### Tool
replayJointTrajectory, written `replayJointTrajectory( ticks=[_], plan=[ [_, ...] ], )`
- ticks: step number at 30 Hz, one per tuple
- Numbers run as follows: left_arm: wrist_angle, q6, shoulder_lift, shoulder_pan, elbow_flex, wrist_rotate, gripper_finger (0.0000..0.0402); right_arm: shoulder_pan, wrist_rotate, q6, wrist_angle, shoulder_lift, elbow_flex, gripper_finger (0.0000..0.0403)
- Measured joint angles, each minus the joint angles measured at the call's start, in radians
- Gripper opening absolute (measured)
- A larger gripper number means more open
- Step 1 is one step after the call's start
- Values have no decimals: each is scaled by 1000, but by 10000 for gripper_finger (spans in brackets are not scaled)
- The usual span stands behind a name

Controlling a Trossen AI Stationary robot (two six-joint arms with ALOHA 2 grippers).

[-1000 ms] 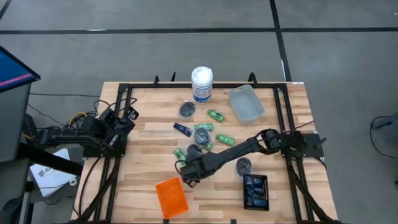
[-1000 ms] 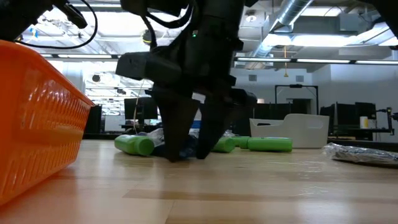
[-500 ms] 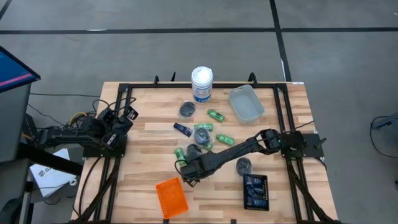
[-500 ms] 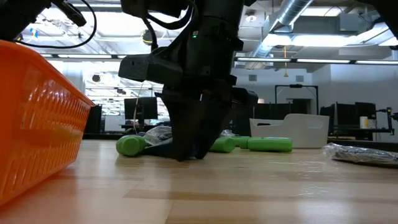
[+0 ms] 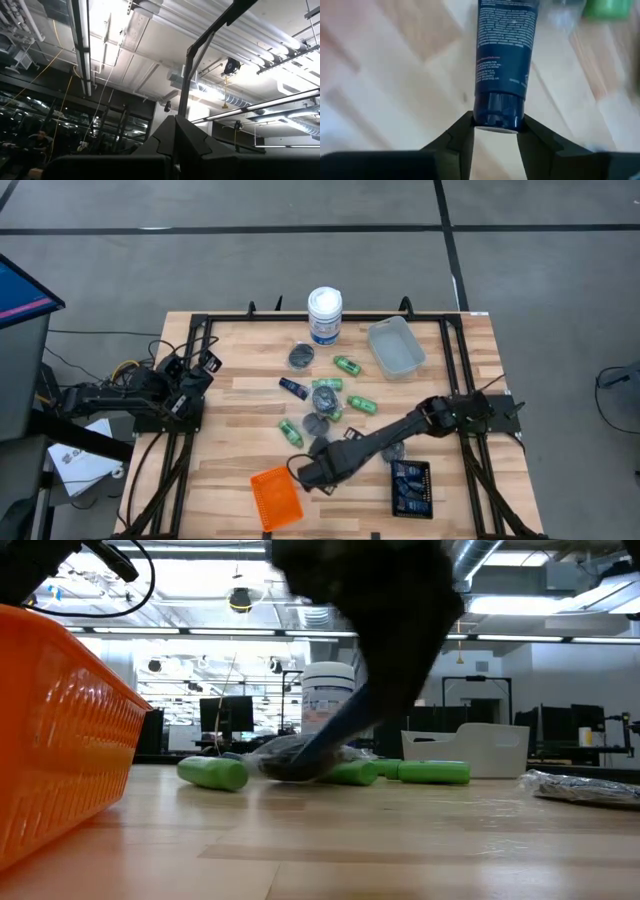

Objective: Pick & Place Travel size toiletries
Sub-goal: Put the blue shave cream into the black basket

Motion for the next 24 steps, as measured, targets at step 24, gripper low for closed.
replayJointTrajectory(
  ticks=[24],
  plan=[
    [14,0,1,0,0,24,1,273,-30,416,-129,-172,54,47]
  ],
)
